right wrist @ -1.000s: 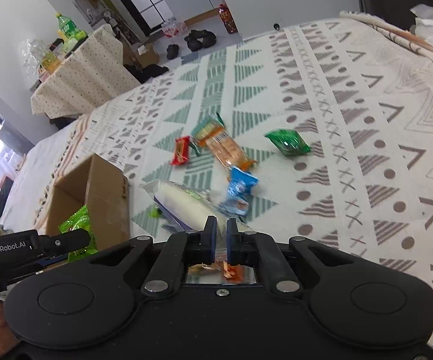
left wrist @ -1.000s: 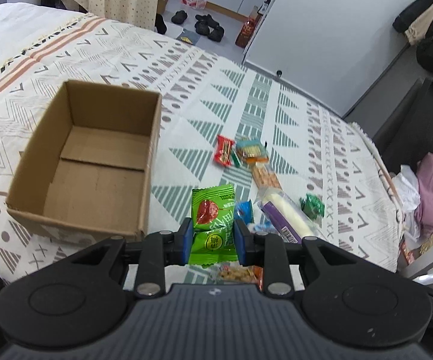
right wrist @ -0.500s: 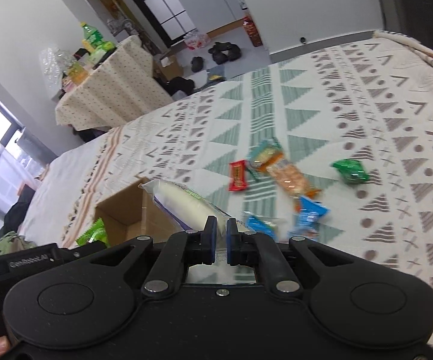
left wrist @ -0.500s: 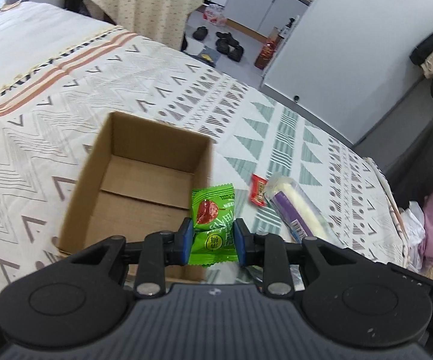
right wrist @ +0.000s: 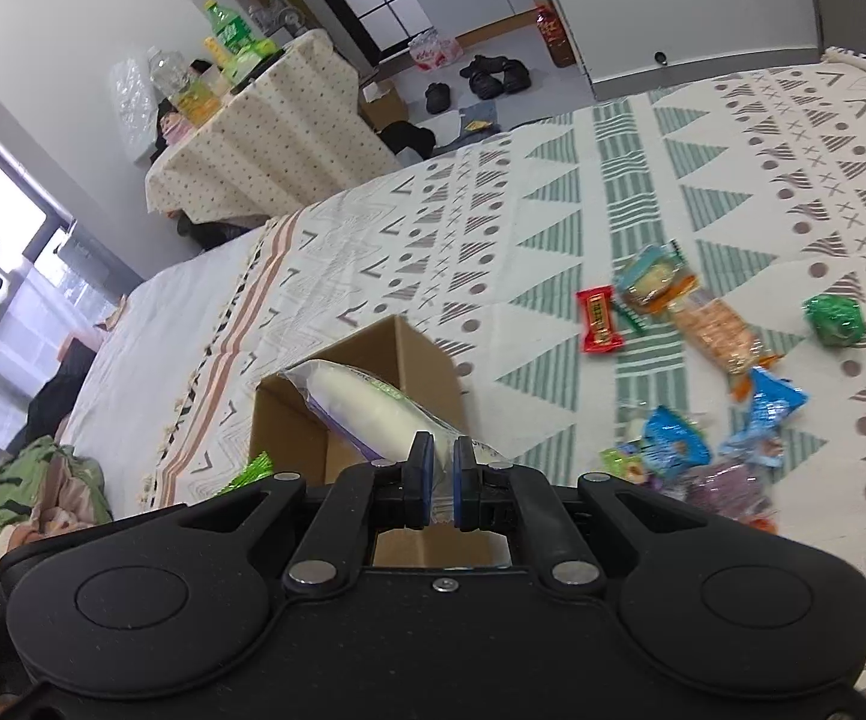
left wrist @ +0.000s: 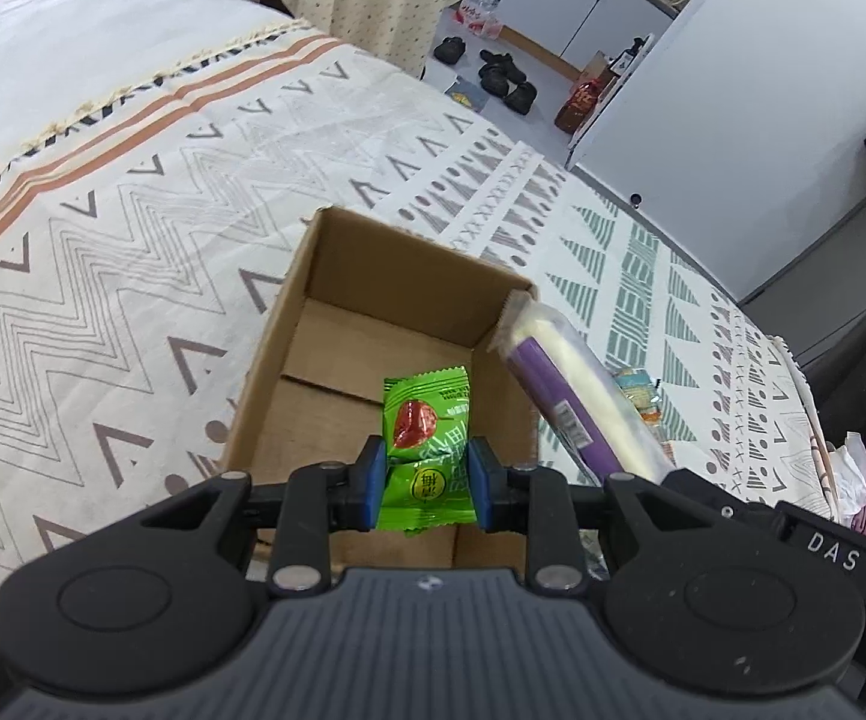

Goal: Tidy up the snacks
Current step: 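Lower the green packet into the box with the left tool while the right tool drops the white bar in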

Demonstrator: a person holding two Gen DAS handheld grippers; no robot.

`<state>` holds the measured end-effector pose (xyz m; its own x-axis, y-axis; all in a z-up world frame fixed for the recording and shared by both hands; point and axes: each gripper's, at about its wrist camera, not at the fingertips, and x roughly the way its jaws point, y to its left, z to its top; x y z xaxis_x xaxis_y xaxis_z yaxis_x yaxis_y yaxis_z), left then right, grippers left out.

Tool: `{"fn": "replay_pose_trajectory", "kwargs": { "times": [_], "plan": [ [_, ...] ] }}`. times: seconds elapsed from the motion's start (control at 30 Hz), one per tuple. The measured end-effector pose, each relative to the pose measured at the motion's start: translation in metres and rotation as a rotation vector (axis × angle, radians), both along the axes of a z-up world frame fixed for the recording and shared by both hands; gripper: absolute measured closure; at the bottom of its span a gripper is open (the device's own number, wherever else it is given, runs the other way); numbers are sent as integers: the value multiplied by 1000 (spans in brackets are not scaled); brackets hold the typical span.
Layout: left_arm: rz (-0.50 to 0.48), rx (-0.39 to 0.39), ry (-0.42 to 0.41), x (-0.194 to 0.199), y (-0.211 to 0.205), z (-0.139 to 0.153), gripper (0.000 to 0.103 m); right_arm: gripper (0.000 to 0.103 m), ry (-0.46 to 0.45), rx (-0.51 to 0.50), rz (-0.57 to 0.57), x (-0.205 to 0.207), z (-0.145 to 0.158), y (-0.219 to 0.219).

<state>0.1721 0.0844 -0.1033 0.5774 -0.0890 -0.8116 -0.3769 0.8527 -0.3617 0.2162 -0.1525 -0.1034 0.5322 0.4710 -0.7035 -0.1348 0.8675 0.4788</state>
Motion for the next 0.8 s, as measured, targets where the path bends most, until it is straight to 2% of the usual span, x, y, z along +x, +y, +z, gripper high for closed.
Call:
{"fn": "replay_pose_trajectory", "kwargs": {
  "times": [0.17, 0.27, 0.37, 0.47, 0.7, 0.8],
  "plan": [
    [11, -8, 27, 1, 11, -7, 75, 97, 5, -15, 14, 1, -1, 23],
    [26, -4, 38, 2, 19, -8, 70, 97, 20, -16, 14, 2, -6, 34],
    [29, -21, 49, 3, 25, -9, 60, 95, 53, -2, 13, 3, -11, 40],
    [35, -1, 51, 1, 27, -7, 51, 89, 52, 14, 20, -1, -11, 41],
    [43, 39, 54, -2, 22, -3, 33, 89, 59, 1, 14, -8, -11, 33],
    [43, 66, 61, -1, 16, -1, 26, 79, 57, -14, -3, -11, -13, 23]
  ]
}}
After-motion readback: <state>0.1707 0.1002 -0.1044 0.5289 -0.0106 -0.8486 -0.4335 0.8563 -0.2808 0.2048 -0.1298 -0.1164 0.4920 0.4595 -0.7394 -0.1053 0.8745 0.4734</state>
